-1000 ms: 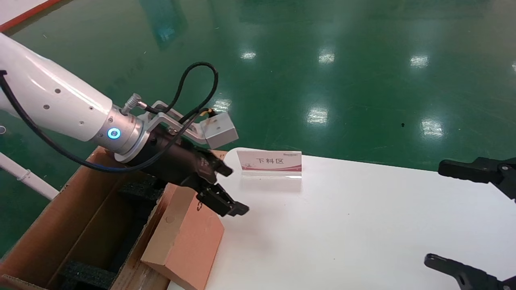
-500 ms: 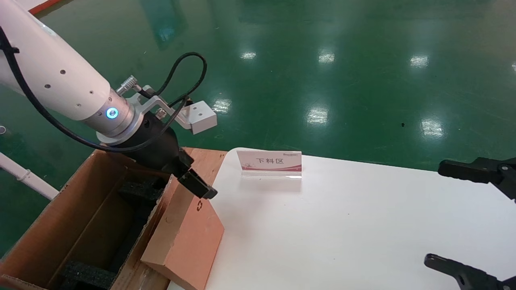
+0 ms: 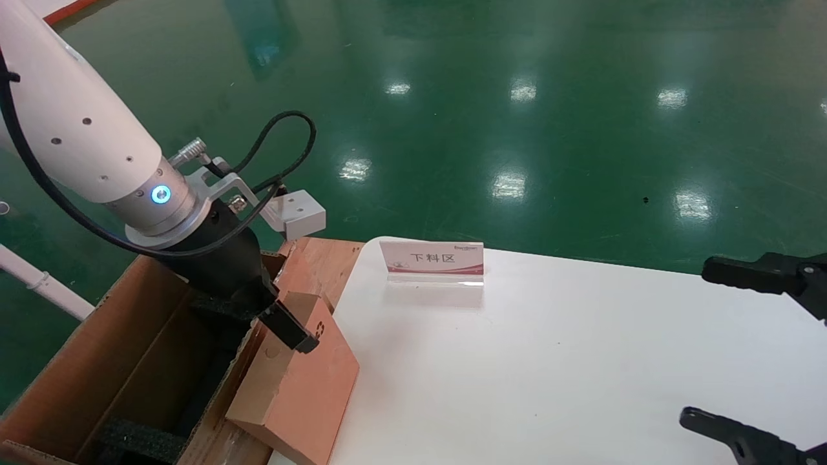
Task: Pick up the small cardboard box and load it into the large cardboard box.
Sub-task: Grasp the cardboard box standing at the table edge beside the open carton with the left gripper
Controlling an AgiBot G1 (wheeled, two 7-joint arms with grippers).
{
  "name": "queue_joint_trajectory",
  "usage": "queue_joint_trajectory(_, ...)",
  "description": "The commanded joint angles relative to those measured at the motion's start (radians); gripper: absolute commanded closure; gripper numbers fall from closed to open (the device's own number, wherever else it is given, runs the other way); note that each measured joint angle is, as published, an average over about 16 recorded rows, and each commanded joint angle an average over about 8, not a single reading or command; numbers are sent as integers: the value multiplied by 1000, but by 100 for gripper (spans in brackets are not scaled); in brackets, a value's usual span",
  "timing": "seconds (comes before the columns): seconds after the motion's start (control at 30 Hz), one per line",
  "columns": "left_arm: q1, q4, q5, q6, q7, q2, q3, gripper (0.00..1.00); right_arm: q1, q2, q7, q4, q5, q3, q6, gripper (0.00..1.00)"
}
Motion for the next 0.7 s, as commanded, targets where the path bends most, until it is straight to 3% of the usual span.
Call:
queue_joint_trajectory(0.03, -15, 1, -23, -4, -6, 3, 33, 0, 0, 0, 0, 0, 0, 0, 0, 0)
queue_joint_trajectory(0.7, -35, -4, -73, -35, -13, 13, 186, 0, 0, 1, -1, 0, 1, -2, 1, 0)
